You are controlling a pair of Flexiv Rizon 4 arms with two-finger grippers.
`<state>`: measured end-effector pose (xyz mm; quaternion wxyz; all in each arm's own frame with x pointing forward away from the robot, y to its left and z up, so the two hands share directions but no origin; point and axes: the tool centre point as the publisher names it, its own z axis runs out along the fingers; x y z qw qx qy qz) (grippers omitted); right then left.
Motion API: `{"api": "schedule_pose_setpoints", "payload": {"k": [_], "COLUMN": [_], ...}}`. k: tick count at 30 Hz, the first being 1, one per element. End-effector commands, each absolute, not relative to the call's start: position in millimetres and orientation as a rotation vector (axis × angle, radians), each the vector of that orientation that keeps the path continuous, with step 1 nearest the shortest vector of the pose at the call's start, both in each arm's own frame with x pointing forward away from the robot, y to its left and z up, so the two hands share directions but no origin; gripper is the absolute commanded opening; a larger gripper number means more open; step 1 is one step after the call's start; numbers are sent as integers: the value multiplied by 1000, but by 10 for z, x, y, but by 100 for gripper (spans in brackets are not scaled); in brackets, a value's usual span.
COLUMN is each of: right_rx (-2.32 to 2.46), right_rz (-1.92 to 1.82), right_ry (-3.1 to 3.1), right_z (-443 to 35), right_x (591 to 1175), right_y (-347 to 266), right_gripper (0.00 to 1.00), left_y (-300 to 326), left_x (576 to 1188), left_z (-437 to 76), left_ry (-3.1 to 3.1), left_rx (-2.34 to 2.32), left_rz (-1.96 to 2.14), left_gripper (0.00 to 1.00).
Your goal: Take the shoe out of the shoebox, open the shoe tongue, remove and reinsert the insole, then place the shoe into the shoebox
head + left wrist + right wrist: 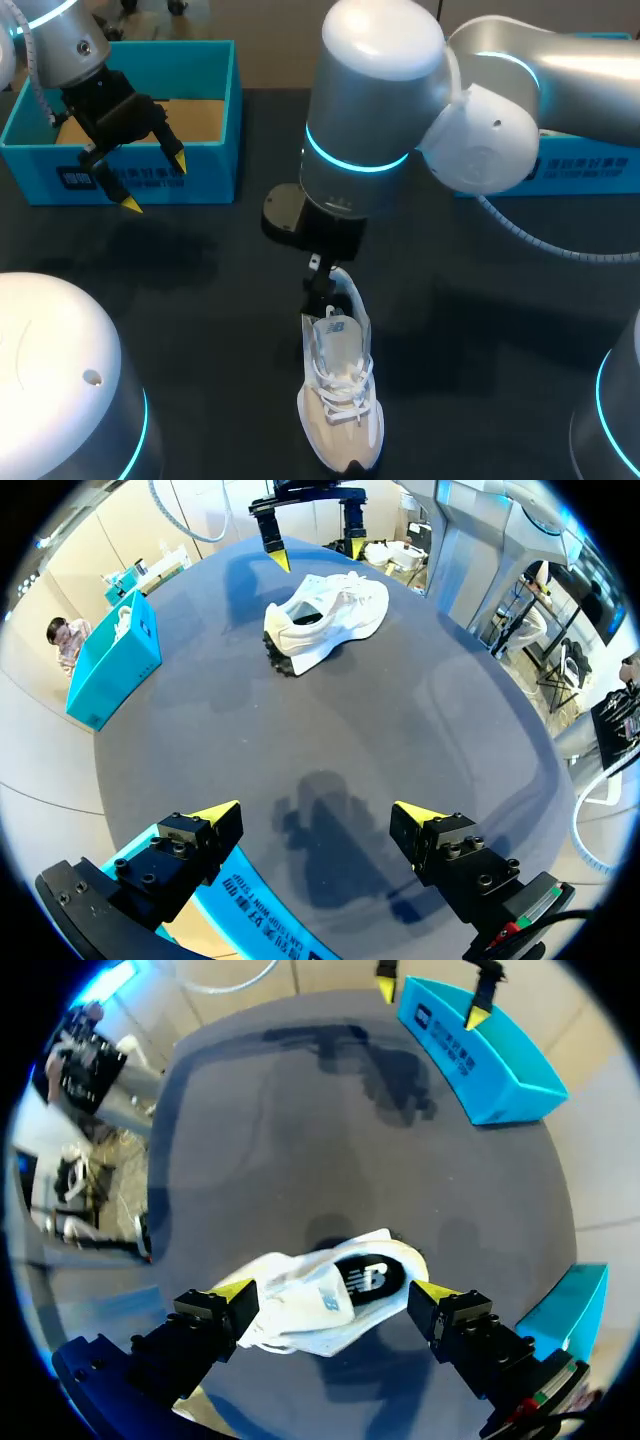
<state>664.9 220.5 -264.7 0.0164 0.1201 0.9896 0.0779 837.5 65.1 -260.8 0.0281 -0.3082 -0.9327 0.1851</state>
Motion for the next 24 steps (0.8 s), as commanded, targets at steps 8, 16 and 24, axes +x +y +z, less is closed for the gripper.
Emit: {"api": "schedule_pose_setpoints", "payload": {"k": [8,16,24], "right_rx": [99,14,-25], "right_rz": [-46,-73,-65], "right_ry": [2989,2984,2977], "right_z": [-2710,-2934,-3086], "right_x": [7015,7227,7325], "right_y": [2301,2275,2228], "right_gripper": [100,100,100], "left_y": [652,652,652], "left_x": [8372,8372,8372], "left_z": [-2602,-2602,-2602], "left_ry": [-2880,-2880,-2880], "left_rx": [-951,-951,-951], "left_rz": [566,566,566], "left_gripper": [100,100,100]}}
